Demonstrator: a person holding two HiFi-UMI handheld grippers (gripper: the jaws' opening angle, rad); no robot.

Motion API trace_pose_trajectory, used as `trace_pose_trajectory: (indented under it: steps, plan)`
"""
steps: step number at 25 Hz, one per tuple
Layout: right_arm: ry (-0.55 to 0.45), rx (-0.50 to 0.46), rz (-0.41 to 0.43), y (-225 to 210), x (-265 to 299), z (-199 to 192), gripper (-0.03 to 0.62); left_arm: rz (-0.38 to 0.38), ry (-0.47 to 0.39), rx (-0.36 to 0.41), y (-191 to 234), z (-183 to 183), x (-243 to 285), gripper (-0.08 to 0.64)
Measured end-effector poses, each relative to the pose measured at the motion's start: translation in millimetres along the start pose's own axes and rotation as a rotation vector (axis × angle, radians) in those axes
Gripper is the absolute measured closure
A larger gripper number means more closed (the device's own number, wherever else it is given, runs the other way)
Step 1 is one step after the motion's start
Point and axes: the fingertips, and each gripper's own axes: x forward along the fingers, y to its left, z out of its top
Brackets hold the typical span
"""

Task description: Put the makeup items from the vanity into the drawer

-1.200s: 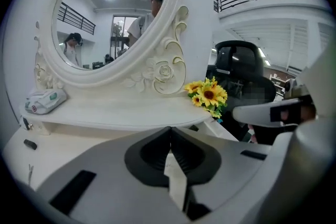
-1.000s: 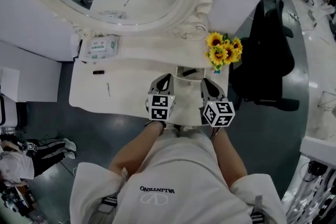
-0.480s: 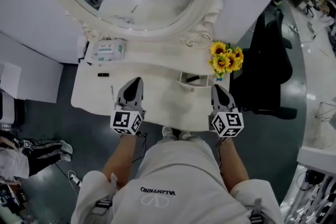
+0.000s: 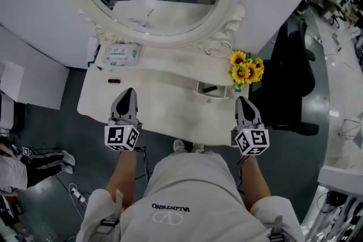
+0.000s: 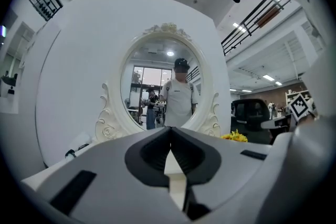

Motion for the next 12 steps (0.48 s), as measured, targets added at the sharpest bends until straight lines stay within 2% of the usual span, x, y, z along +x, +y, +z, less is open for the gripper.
trace_pose_trajectory:
  steps: [7, 12]
  plan:
    - [-0.014, 0.009, -0.023, -6.3, -7.9, 4.9, 0.583, -0.005, -0.028, 0.010, -1.9, 9.3, -4.2, 0.555]
    - [-0.001, -0.066, -0.024, -4.1, -8.7, 8.5, 0.583, -0.013, -0.027, 0.002, -7.9, 7.9, -3.1, 0.556]
